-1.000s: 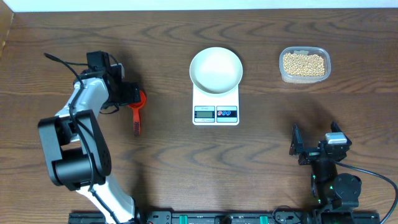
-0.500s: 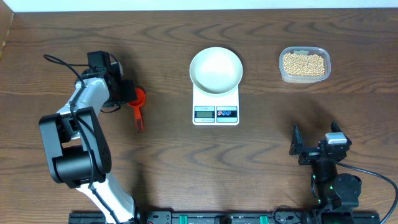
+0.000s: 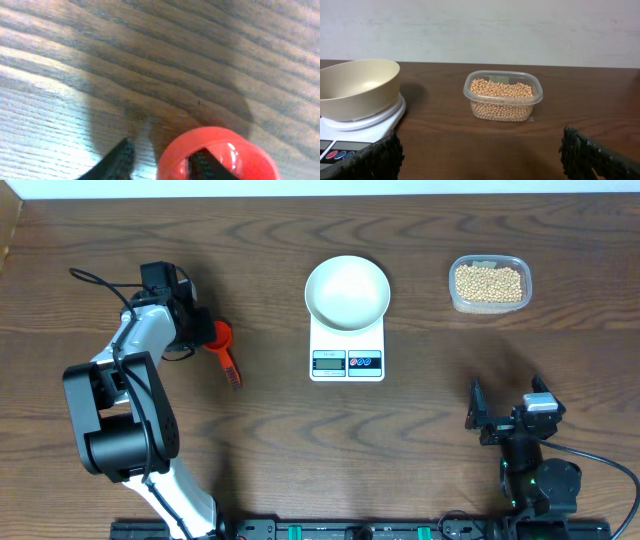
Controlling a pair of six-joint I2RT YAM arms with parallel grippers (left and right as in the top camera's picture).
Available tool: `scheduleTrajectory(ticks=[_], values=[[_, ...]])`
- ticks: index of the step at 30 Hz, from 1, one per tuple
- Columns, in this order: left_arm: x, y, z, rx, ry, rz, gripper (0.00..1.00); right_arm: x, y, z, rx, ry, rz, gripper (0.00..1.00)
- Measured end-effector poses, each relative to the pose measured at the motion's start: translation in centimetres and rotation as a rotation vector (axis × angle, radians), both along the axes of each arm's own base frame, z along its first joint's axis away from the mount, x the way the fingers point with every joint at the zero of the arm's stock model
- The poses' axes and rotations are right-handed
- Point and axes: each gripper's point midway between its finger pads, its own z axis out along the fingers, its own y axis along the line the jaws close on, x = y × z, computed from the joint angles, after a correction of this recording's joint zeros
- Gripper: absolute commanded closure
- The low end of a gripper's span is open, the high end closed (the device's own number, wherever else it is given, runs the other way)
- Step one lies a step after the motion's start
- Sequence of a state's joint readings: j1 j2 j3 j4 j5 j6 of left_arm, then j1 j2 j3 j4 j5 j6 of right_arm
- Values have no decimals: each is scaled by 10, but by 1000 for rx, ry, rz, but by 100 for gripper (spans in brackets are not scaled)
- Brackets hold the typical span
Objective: Scoop item into bowl and weigh 50g on scale
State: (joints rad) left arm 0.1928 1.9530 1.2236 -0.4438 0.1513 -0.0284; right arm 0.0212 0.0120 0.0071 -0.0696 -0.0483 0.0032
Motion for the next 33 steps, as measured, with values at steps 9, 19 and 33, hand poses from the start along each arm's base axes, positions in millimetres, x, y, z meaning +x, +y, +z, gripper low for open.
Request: scheduleTrajectory(ticks=[9,19,33], values=[[0,0,0,-9,1,26,93,0,0,0,0,0,0,1],[2,1,11,-35,-21,115,93,0,0,0,0,0,0,1],[-35,-24,199,-169,-370,222,92,0,0,0,0,0,0,1]])
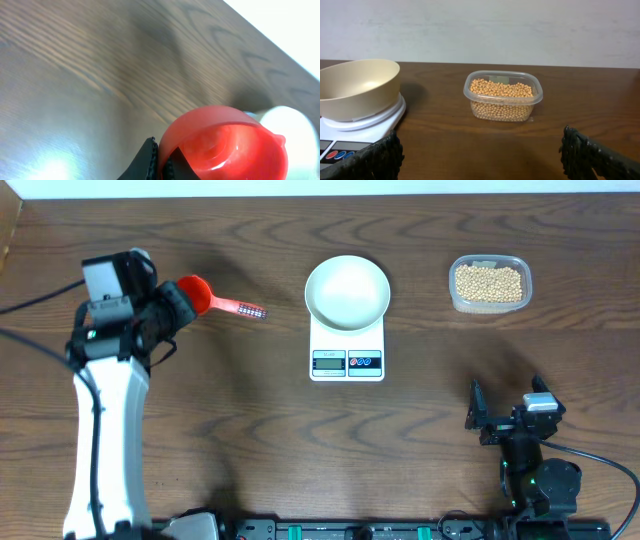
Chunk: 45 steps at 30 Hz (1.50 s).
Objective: Scoop item into bowl and weigh 50g on scale
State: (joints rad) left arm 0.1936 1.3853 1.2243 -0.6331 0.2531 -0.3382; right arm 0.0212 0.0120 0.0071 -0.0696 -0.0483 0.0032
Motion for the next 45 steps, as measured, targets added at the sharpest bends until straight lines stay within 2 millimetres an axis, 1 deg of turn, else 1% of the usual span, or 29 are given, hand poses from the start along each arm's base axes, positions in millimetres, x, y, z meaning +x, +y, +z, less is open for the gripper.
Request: scheduleTrajectory(ticks=[2,5,10,13,16,18,24,28,30,32,34,36,39,41,42,45], values=[[-10,-9,7,-45,2,-6,93,0,0,0,0,0,0,1],[-20,-27,7,-105,32,-31,93,0,0,0,0,0,0,1],[-24,-73,3,-177,72,-126,93,0,1,0,2,-1,5,1],[-25,-102,3,-200,80,-193,93,-1,9,2,46,-4,51,1],[-26,-126,3,-205,75,-258,93,-3,23,8,130,-13,125,1],[-28,-140,4,-211,76,-294,93,-5,33,15,185,-30,189,1],[-26,-159,9,-223,46,-340,93,-19,69,40,274,-87,422,1],[-22,-165,14,-223,16,-357,93,-24,84,45,327,-52,522,1],[-22,-168,15,-223,10,-367,92,-25,91,50,346,-17,563,1],[-22,-172,16,-223,4,-377,93,-26,98,64,358,12,610,1],[-22,-176,18,-223,-7,-388,93,-25,106,84,366,36,671,1],[-22,-180,19,-224,-13,-400,93,-22,117,108,370,67,756,1],[-22,-186,21,-228,-22,-412,93,-15,133,129,384,135,886,1],[-22,-188,21,-238,-19,-406,93,-9,141,131,409,204,966,1],[-22,-189,22,-252,-16,-394,93,-1,148,136,432,257,1033,1],[-20,-189,23,-279,-9,-363,93,13,155,135,484,349,1109,1]])
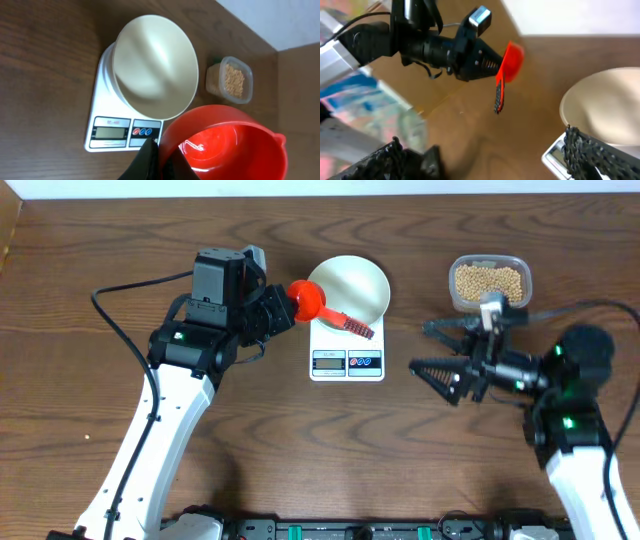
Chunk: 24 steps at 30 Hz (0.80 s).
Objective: Scoop item into bowl and weigh 50g on scale
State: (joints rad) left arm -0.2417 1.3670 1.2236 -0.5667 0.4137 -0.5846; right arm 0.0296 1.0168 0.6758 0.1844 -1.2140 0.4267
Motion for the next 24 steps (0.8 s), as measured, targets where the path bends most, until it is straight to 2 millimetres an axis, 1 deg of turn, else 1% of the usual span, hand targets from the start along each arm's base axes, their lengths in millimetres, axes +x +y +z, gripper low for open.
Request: scheduleTrajectory(ticks=[3,5,6,9,10,11,12,13,16,20,24], values=[[0,0,0,-28,22,33,93,8,10,-3,11,31,67,1],[0,-1,1,-46,38,53,93,8,16,-3,14,13,101,1],[0,-1,1,-58,49,66,93,7,22,-2,17,-3,130,1],[-3,-8,1,-77,67,72,93,8,31,-3,23,30,126,1],[-4,-11,1,-81,71,68,92,10,34,-4,27,53,114,8],[-5,-13,1,-84,74,65,93,12,38,-5,30,77,95,25],[-7,-16,1,-86,77,59,93,13,40,-6,33,96,86,34],[-8,-19,1,-87,79,54,93,16,43,-6,33,108,67,41],[-11,-25,0,-92,86,43,93,22,48,-8,35,139,20,48],[-15,-32,0,-94,89,27,93,25,55,-10,32,153,-18,51],[-21,-41,-1,-90,97,0,93,24,66,-14,22,153,-21,58]])
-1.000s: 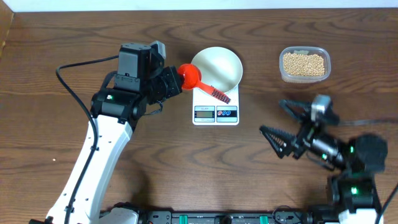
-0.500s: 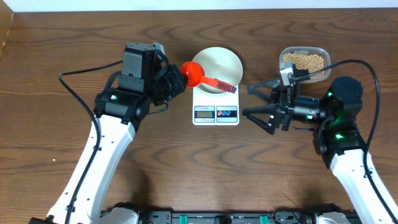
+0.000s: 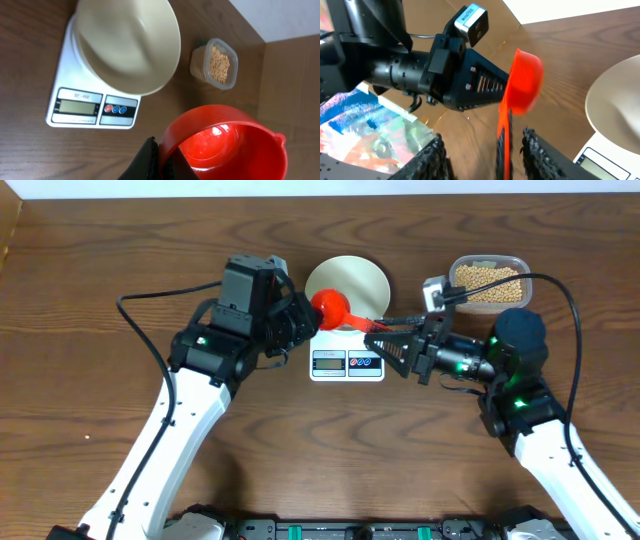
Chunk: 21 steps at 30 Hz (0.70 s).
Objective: Scoop item into bowl and weigh 50g on scale
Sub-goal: 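Grasp the scoop handle with the right gripper from the left gripper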
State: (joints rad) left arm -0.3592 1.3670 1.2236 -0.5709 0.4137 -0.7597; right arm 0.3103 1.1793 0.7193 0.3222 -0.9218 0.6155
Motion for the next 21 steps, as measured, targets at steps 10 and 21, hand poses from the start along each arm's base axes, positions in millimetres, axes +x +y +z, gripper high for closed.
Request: scheduleTrajectory(ticks=[10,21], values=[[-11,-9,-5,30,5,-59,93,6,9,-16,-29,22,-9,67],[-11,-9,-7,110,-80,-172,93,6,9,-22,-47,34,-13,69]])
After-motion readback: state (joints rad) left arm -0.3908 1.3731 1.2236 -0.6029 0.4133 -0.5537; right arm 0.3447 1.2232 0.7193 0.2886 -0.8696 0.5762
